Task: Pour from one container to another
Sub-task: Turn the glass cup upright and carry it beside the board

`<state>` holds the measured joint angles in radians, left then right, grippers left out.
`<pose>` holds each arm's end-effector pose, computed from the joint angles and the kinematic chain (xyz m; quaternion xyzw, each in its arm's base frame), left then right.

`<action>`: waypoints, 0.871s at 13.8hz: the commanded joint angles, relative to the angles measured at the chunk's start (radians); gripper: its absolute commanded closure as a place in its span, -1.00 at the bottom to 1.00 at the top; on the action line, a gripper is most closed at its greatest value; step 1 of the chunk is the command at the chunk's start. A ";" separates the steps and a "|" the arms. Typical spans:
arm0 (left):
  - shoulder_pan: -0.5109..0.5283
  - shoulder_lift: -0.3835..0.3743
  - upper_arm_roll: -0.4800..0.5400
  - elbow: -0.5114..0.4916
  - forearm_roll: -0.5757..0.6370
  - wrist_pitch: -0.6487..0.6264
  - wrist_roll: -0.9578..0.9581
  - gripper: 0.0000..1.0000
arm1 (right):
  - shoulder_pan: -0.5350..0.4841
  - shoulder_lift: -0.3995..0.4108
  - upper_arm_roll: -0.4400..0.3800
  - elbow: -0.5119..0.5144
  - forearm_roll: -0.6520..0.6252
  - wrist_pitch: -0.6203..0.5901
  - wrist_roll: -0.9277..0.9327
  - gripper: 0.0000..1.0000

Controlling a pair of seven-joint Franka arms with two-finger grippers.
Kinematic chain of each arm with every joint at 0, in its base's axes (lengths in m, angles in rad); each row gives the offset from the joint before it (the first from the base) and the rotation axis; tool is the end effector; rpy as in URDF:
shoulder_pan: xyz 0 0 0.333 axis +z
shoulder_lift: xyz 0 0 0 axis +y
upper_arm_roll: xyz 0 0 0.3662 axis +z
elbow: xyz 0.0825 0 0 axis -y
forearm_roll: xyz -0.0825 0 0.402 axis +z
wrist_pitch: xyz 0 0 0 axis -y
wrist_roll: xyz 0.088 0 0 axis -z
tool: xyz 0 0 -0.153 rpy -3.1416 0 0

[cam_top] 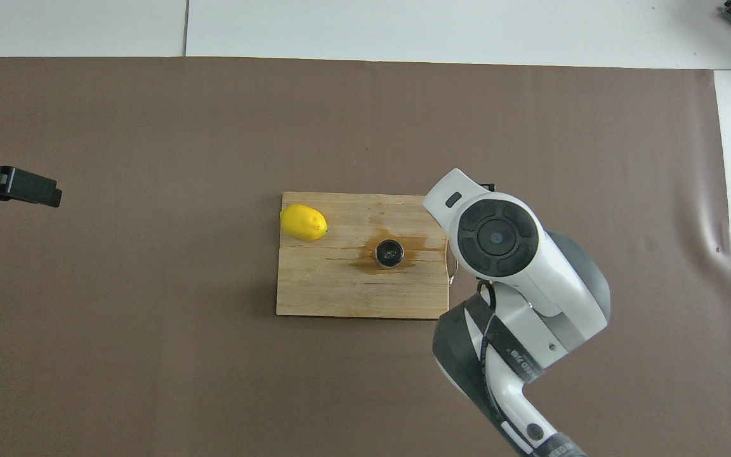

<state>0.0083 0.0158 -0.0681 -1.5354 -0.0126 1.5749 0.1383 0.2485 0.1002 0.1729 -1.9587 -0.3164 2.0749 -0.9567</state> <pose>0.5790 -0.0363 0.6374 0.9950 -0.0989 0.0121 0.0064 0.5645 0.2195 0.4263 0.7158 0.6860 -0.0255 0.1279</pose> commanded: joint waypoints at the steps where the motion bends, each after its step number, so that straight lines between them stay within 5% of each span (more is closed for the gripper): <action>1: -0.008 -0.002 0.007 -0.008 0.006 0.013 0.015 -1.00 | -0.092 -0.013 0.010 -0.057 0.126 0.066 -0.123 0.88; 12: -0.008 -0.002 0.005 -0.006 0.005 0.014 0.017 -1.00 | -0.340 -0.039 0.008 -0.256 0.549 0.174 -0.644 0.88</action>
<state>0.0077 0.0159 -0.0688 -1.5355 -0.0126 1.5750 0.1404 -0.0604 0.0966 0.1711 -2.1580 0.1754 2.2200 -1.5081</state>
